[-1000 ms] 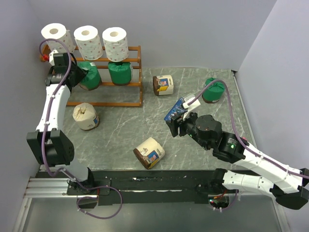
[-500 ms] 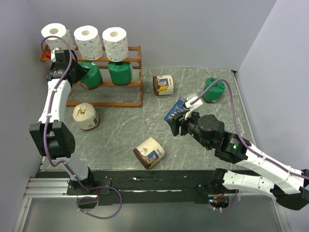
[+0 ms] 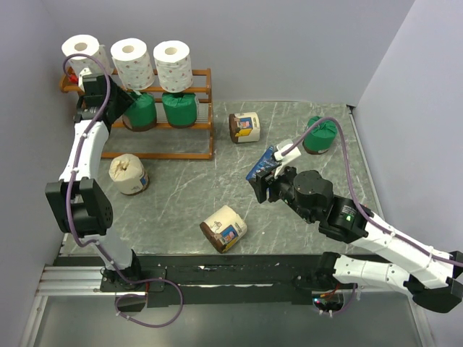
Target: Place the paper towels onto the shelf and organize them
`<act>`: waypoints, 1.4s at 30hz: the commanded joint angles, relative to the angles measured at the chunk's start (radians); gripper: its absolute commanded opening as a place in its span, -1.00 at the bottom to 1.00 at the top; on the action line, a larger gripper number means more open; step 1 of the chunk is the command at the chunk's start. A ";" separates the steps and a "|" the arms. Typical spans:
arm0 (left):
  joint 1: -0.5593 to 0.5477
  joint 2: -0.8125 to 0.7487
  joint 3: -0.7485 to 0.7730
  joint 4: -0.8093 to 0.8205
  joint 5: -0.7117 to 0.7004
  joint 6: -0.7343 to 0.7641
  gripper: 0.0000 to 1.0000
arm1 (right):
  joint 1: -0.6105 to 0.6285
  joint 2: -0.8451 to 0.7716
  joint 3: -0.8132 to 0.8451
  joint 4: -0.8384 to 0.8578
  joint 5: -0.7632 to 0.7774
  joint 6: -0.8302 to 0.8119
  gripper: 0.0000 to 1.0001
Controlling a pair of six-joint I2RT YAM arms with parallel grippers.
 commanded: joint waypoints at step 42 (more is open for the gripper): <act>0.000 -0.275 -0.318 0.107 0.017 0.067 -0.04 | -0.003 -0.040 0.032 0.005 -0.012 0.037 0.39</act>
